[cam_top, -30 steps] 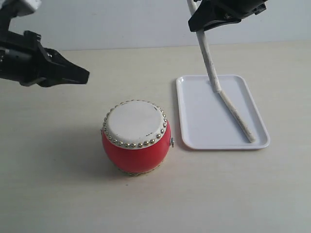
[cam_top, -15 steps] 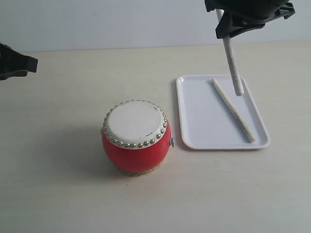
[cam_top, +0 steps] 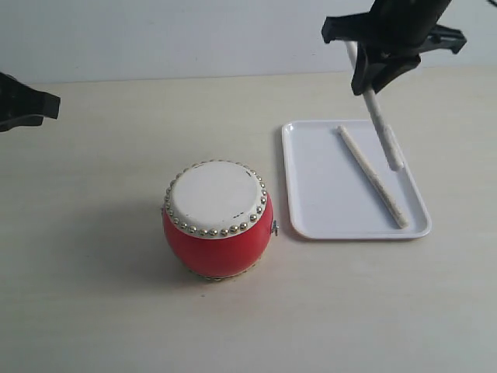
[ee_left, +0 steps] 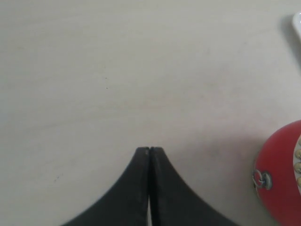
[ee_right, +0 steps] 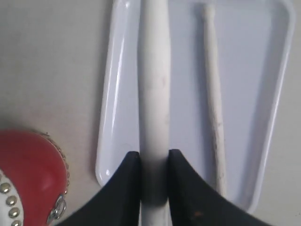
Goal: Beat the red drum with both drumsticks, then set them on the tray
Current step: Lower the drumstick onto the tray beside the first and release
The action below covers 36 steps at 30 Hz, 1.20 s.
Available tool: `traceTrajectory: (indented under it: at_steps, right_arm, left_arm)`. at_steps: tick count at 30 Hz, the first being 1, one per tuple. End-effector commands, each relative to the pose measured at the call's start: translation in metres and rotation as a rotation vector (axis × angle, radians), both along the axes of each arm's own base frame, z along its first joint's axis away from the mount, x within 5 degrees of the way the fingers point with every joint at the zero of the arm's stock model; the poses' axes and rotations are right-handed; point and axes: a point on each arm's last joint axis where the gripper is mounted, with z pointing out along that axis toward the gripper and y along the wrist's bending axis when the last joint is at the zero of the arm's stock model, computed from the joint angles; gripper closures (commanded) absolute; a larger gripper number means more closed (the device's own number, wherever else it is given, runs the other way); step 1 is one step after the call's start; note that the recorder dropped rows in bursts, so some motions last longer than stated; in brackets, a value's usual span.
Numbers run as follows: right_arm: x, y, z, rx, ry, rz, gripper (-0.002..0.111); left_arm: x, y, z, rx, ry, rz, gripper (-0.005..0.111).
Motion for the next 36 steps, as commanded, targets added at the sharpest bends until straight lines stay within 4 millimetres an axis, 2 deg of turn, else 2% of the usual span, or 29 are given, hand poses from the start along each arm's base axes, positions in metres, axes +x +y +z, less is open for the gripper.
traceTrajectory:
  at_steps: [1, 14, 20, 36]
  right_arm:
    - [0.011, 0.006, -0.035, 0.02, 0.1, -0.031, 0.108]
    - [0.026, 0.015, -0.105, 0.045, 0.213, -0.001, 0.108]
    - [0.034, 0.017, -0.114, 0.053, 0.148, -0.005, 0.108]
    - [0.037, 0.019, -0.119, 0.079, 0.133, 0.003, 0.108]
  left_arm:
    - [-0.001, 0.0, 0.0, -0.002, -0.001, 0.003, 0.107]
    - [-0.001, 0.0, 0.0, -0.005, -0.009, 0.005, 0.107]
    - [-0.001, 0.0, 0.0, -0.015, -0.008, 0.01, 0.107]
    - [0.001, 0.0, 0.001, -0.019, -0.035, 0.014, 0.107]
